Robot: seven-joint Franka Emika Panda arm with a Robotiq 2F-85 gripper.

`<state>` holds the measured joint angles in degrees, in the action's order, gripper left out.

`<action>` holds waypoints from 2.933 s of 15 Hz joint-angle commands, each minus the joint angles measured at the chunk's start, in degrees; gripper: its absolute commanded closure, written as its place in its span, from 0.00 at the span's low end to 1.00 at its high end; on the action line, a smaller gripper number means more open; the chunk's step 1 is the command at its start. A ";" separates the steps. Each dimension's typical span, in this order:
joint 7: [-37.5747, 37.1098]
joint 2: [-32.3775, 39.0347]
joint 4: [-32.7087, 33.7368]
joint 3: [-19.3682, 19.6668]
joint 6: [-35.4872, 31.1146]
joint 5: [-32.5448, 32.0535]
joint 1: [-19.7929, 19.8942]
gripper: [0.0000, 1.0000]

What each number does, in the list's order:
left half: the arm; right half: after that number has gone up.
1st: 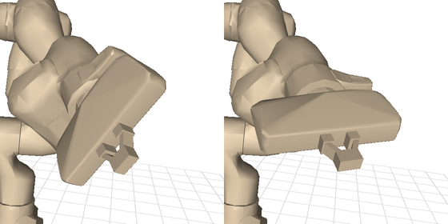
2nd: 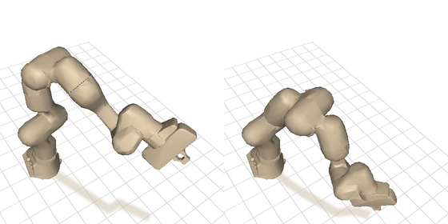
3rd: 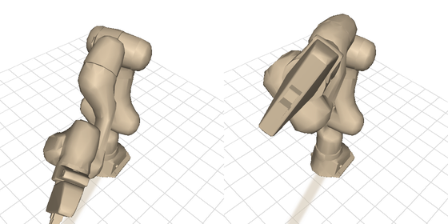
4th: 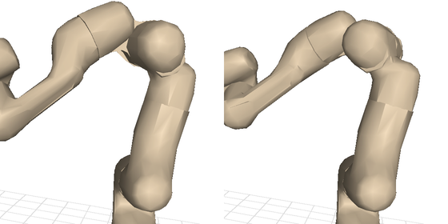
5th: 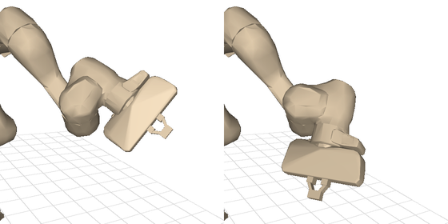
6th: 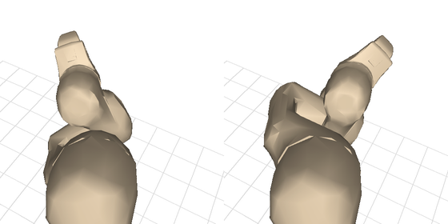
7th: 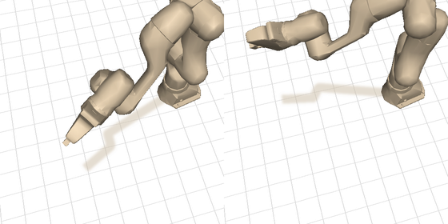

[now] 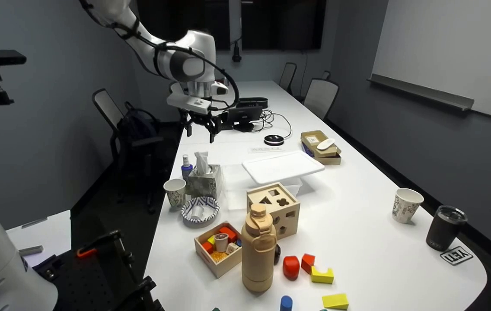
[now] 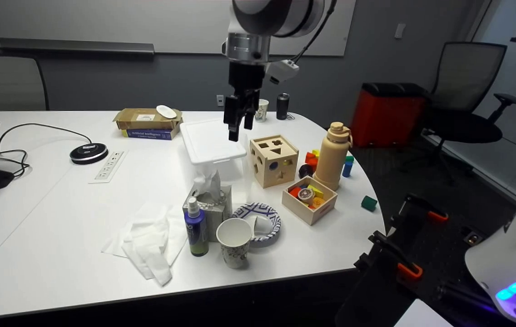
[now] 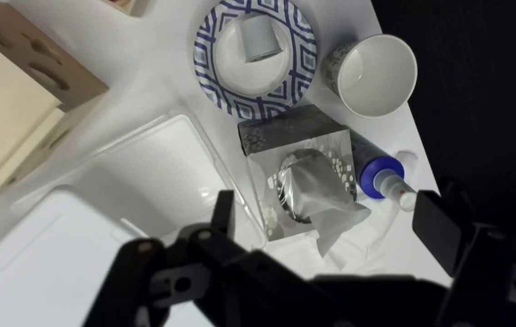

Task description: Remove one napkin from the box and use it to wipe the tabletop.

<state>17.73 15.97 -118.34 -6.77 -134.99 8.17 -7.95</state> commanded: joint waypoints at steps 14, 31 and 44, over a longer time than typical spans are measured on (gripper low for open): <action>3.50 24.11 21.13 -5.00 5.75 -9.74 -0.16 0.41; 5.41 23.24 21.54 -7.20 6.12 -13.53 -2.67 1.00; 6.14 12.44 19.36 -8.40 10.84 -12.13 -2.42 1.00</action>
<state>22.39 32.66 -96.70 -14.53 -125.86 -4.70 -10.76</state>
